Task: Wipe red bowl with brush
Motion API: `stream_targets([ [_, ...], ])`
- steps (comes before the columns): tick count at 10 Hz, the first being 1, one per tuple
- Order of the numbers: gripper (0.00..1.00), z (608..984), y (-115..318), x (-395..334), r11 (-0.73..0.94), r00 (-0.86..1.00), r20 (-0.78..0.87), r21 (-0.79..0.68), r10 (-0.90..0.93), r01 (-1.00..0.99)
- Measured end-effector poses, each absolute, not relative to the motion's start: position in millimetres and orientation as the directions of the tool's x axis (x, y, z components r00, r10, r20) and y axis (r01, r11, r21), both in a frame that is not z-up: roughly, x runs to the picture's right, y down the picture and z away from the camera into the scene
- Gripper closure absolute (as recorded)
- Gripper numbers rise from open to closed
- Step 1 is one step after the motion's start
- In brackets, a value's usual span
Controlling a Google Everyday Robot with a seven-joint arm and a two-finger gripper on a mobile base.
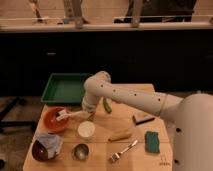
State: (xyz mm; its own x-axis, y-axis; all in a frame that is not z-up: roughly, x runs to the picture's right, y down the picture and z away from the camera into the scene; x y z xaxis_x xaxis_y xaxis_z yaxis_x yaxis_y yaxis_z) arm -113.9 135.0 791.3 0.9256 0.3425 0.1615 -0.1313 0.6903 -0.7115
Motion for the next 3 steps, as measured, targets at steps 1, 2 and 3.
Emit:
stream_targets([
  [1,1.00,792,130,-116,0.691,0.924,0.162,-0.710,0.347,-0.135],
  [2,1.00,791,127,-124,0.693,0.923,0.170,-0.710,0.344,-0.127],
  [3,1.00,789,124,-134,0.695,0.924,0.181,-0.710,0.337,-0.114],
])
